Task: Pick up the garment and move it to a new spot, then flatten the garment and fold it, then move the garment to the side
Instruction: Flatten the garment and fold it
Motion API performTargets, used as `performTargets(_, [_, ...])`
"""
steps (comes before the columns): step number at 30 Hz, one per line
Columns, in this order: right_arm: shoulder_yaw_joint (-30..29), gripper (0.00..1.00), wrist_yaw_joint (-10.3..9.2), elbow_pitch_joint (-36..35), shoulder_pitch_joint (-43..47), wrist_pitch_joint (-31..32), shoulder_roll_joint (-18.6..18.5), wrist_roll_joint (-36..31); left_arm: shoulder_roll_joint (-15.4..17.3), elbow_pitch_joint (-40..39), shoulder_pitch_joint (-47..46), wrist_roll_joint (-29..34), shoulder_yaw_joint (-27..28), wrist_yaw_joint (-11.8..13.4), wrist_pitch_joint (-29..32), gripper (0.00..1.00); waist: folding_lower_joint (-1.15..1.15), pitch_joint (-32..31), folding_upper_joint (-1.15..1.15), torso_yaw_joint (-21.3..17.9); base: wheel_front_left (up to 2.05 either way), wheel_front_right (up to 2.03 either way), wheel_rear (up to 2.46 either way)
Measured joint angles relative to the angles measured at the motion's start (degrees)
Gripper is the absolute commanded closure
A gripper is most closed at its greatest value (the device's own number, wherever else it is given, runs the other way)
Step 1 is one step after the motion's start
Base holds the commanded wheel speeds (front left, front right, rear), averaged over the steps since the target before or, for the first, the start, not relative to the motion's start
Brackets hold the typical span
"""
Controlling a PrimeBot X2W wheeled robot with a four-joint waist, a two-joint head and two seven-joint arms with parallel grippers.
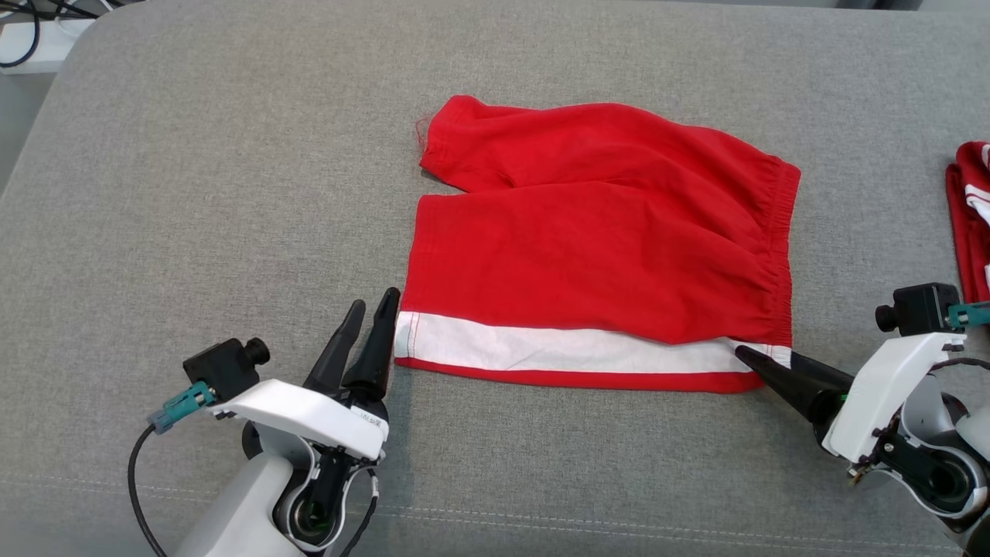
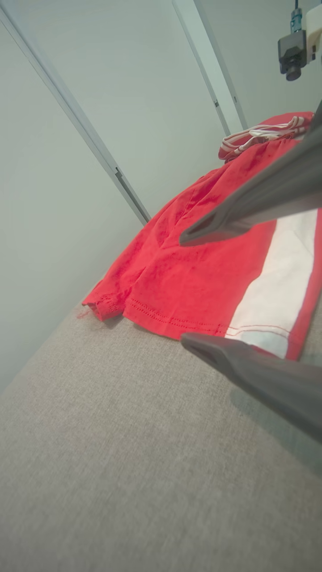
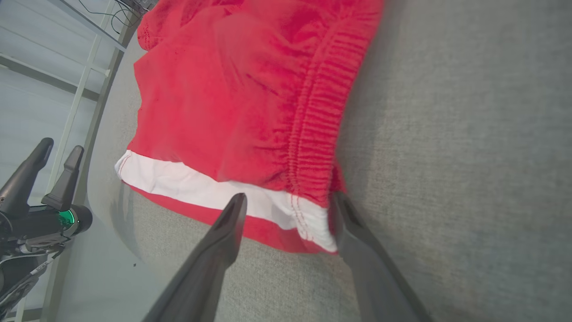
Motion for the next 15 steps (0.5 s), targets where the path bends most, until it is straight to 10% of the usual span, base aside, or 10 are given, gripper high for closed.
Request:
performTargets(3, [0.71, 1.0, 0.0, -0.08, -0.34, -1.23, -0.02, -1.19, -0.15, -0.23, 0.0, 0.3, -0.1, 0.0, 0.0, 0.0, 0.0, 0.26, 0.0, -0.01, 0.0, 0.0, 0.0])
performTargets(15, [2.48, 1.0, 0.0, -0.01, -1.44, -4.02, -2.69, -0.97, 3.07, 3.11, -0.01, 4.37, -4.17, 0.0, 0.0, 0.0, 0.0, -0.39, 0.0, -0.99, 0.0, 0.0, 0.0])
